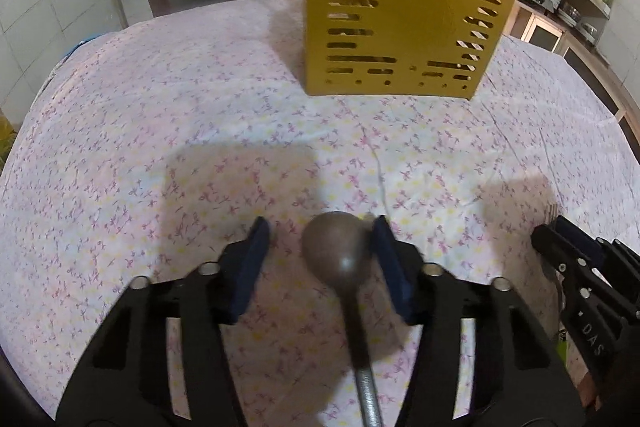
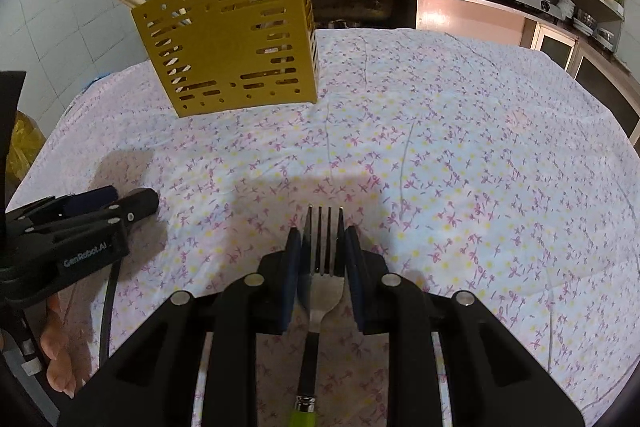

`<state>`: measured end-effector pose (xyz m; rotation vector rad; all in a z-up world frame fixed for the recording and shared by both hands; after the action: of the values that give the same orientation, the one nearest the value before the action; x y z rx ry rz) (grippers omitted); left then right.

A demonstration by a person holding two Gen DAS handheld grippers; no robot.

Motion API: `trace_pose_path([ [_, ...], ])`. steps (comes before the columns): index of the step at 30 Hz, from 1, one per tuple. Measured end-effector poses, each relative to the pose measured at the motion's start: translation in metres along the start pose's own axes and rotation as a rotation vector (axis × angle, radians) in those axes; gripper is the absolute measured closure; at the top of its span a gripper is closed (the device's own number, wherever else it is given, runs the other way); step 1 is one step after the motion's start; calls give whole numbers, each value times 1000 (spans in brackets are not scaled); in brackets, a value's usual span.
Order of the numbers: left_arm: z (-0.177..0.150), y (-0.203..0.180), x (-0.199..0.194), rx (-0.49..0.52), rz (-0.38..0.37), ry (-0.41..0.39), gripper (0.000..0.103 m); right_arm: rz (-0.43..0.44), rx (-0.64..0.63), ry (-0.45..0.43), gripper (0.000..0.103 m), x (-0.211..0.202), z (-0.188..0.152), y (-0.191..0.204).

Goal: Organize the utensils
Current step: 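Lift the fork and spoon with both grippers and carry them over the caddy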

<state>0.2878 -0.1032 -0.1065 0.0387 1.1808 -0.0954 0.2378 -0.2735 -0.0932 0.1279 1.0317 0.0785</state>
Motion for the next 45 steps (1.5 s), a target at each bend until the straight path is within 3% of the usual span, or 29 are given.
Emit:
trace_pose_path([
  [2,-2,-6,-2,19,11,9,67,2,-1,1,80,0,0,1],
  [9,-8,-18,-6,70,45,3,68,-4,-12,-7,80,-4,-3,2],
  [18,-10,2,-24,30,54,-58,68,-27,-17,-55,80,-17,-4,8],
  [34,-11,27,-101,25,55,-335,68,-65,15,-314,80,-81,7,20],
  [45,-12,38,-132,10,29,-436,68,-70,27,-474,81,-119,16,24],
])
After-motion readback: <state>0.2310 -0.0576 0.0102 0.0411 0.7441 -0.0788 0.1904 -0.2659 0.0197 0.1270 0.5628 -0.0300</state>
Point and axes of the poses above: each gripper's, at about its wrist camera, not at the fingertips, and x roughly the way its jaws point, y to its left, z to its top, the point moved 5 cm from there along x, roughly the way its jaws point, and after that the axes turned 11 degrees about y, right-handed, at the moved point
